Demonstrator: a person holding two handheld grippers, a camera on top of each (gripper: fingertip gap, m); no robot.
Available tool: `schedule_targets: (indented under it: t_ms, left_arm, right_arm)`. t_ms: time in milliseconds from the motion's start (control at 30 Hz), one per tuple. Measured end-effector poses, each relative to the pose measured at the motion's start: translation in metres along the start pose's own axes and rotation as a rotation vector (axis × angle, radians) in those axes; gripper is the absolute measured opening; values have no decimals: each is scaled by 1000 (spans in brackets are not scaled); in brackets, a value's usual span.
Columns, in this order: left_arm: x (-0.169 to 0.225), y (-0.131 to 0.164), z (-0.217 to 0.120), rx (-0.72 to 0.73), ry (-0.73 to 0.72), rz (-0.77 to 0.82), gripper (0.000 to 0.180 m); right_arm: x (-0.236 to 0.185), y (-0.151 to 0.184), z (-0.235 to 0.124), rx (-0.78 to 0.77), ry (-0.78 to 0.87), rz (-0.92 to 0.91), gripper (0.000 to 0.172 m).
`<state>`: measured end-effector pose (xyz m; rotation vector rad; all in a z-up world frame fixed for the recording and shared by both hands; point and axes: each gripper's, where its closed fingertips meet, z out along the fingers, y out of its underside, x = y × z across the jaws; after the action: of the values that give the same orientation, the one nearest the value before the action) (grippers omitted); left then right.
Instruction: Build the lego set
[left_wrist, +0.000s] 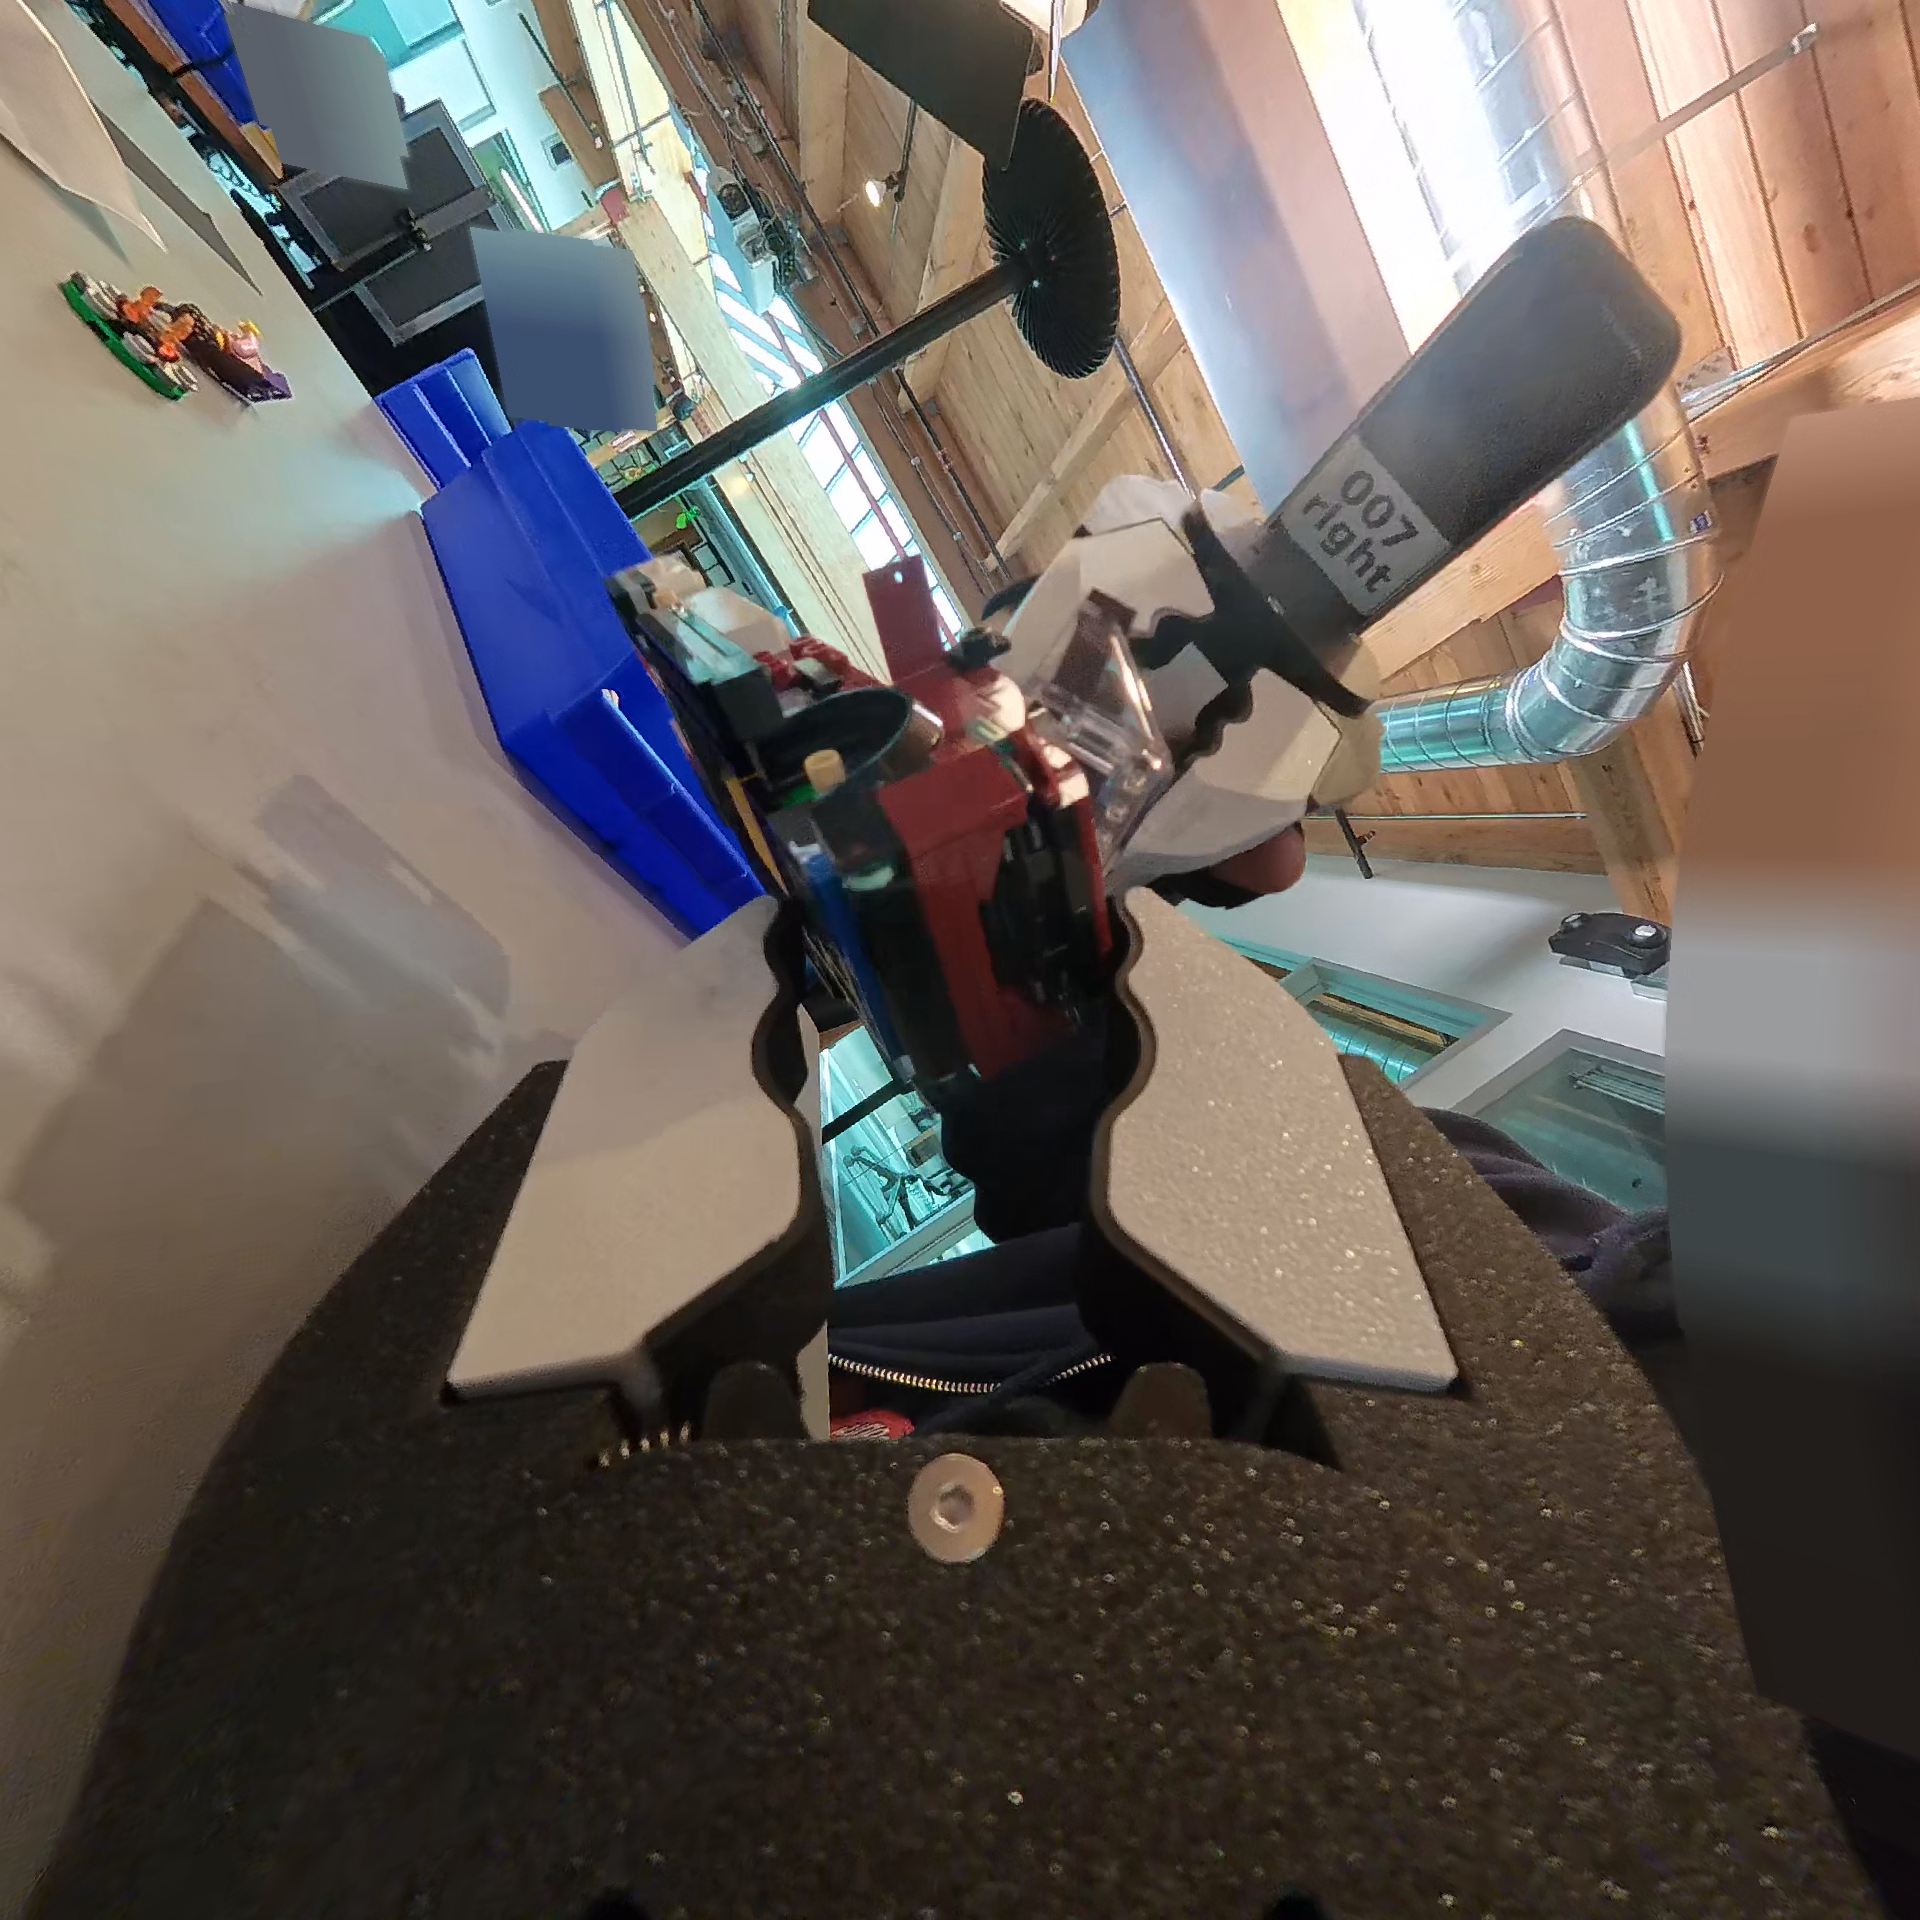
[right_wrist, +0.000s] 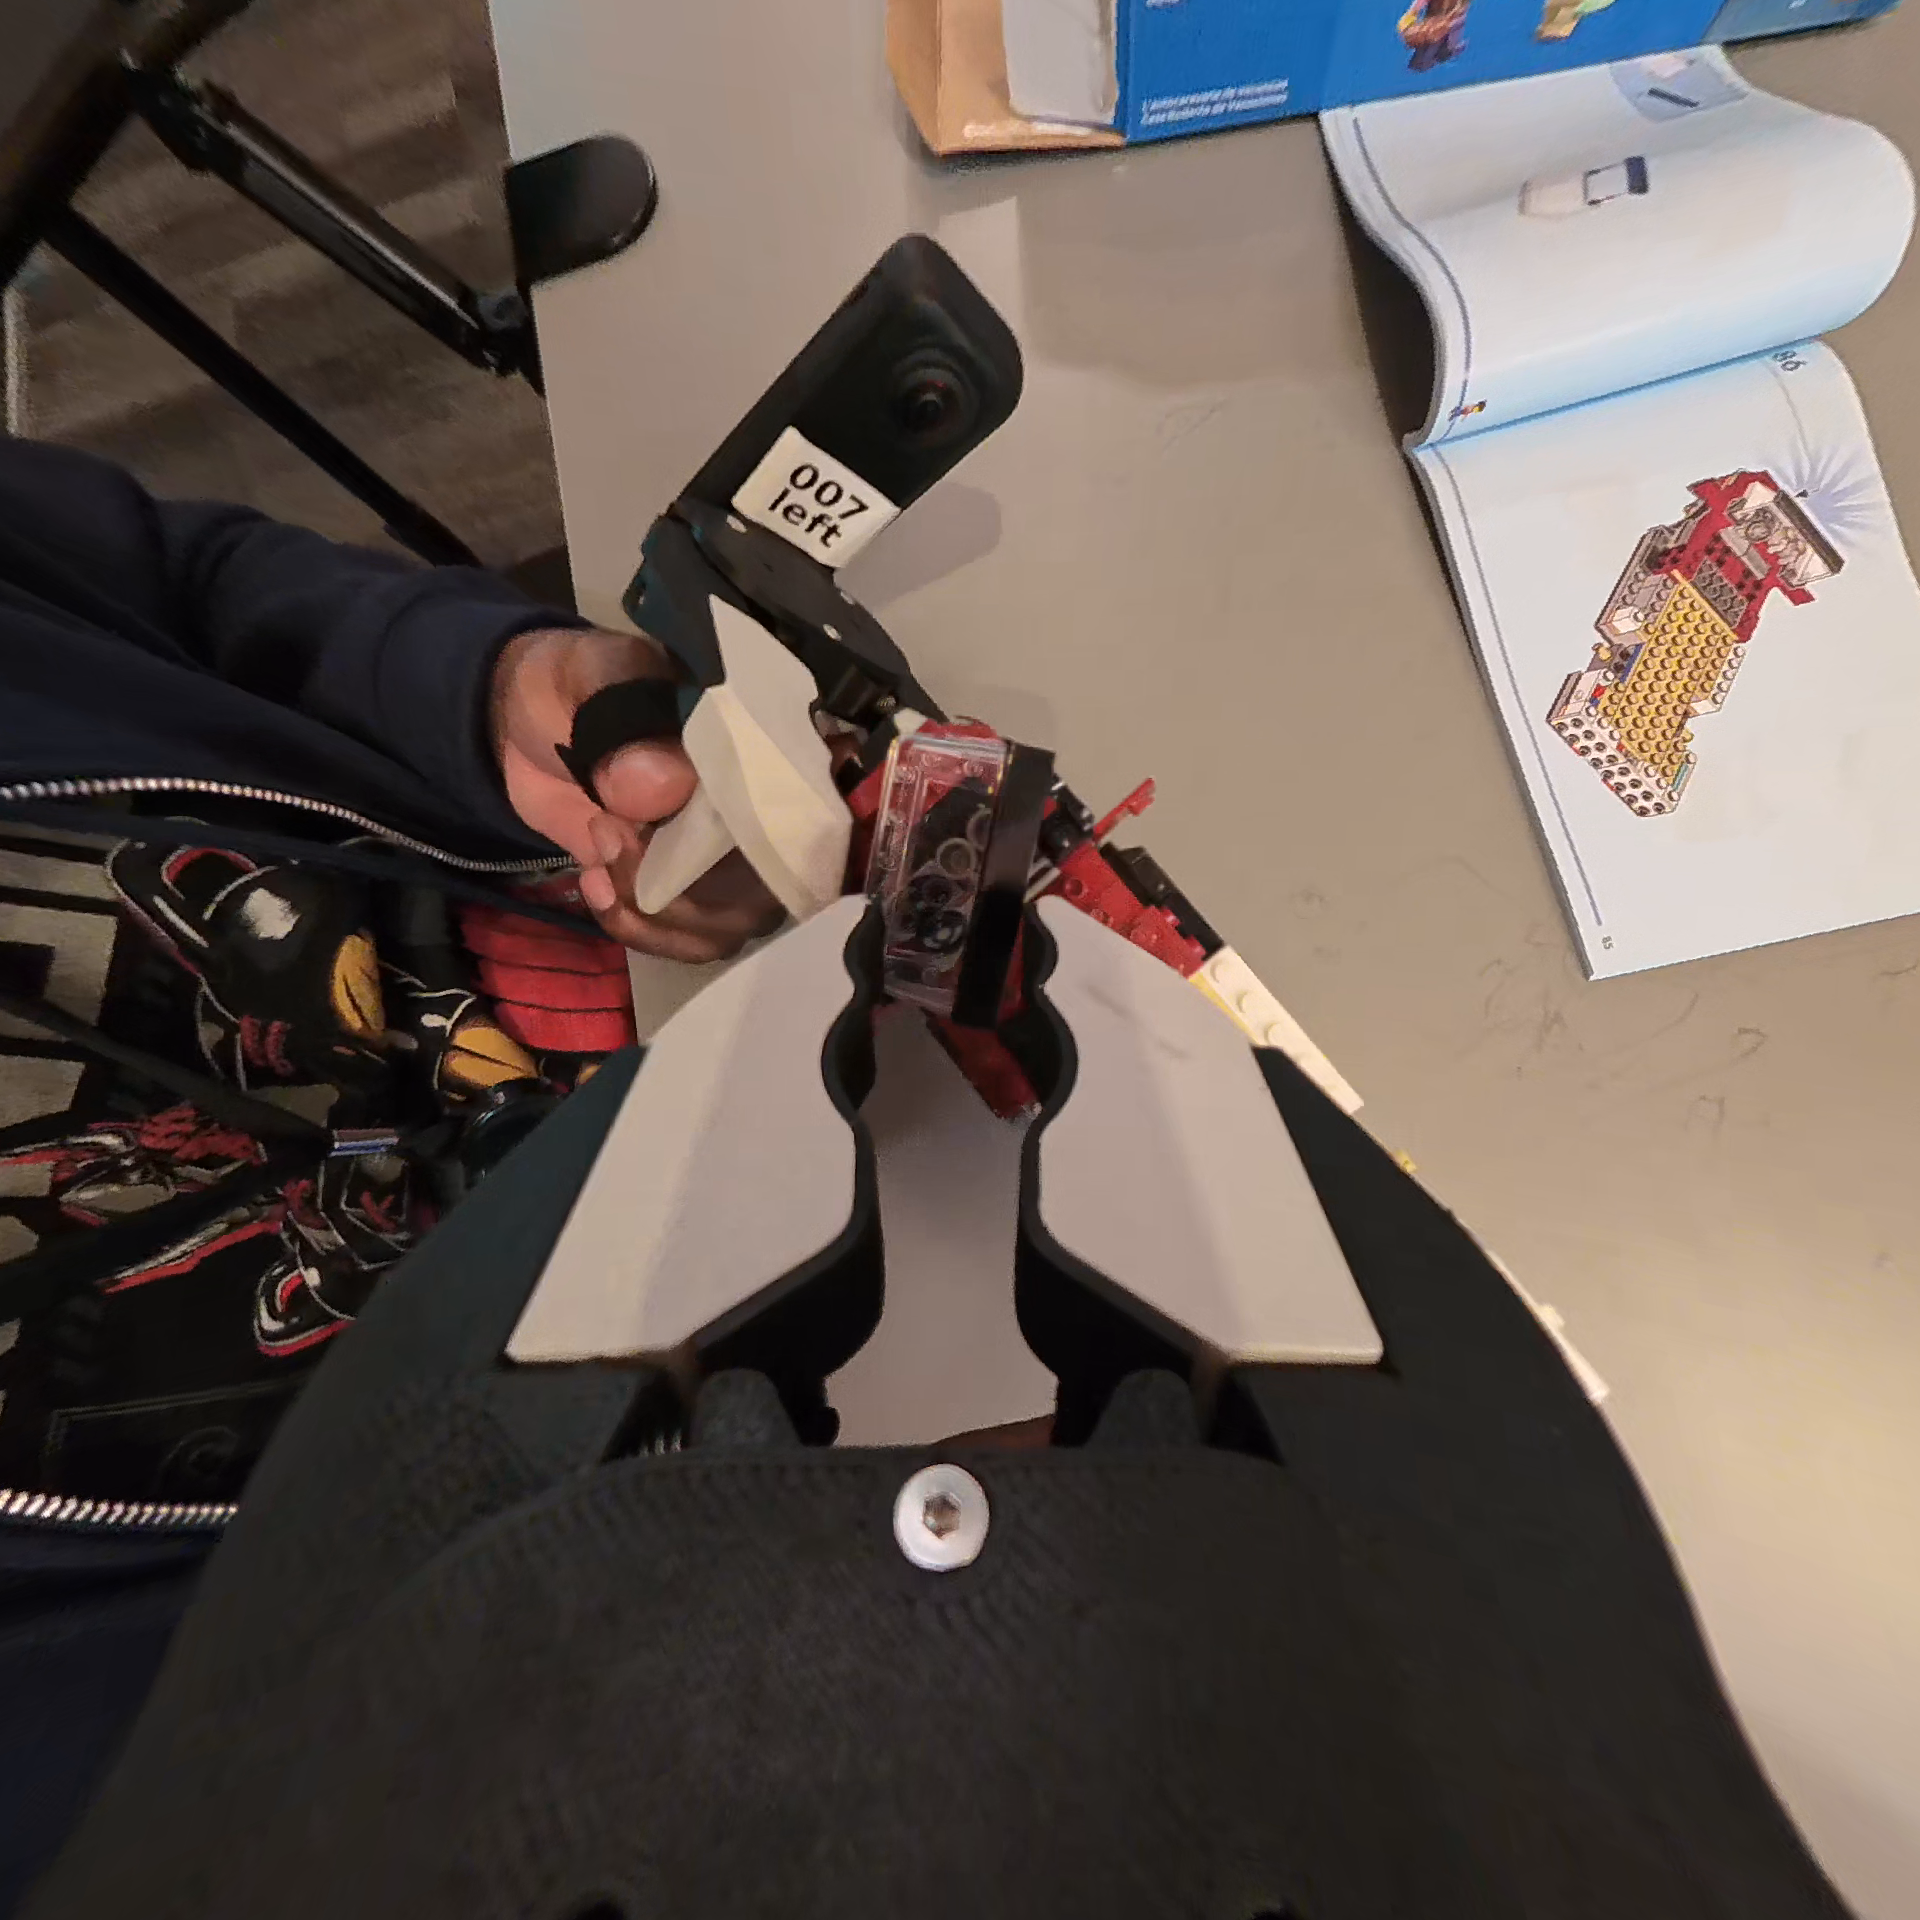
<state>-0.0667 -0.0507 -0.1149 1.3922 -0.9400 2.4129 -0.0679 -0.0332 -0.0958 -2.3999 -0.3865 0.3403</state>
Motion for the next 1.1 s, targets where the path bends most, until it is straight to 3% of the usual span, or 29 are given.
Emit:
schedule_targets:
  t_ms: [500, 700, 1100]
  left_arm:
    - [-1, -1, 0, 60, 22, -78, 55]
    - [-4, -3, 0, 145, 10, -104, 55]
    - [-15, -19, -10, 375, -100, -67, 55]
  right_arm:
    - [3, -5, 6, -22, 30, 82, 18]
    - [9, -6, 10, 57, 41, 190, 17]
    - [13, -15, 17, 155, 94, 236, 11]
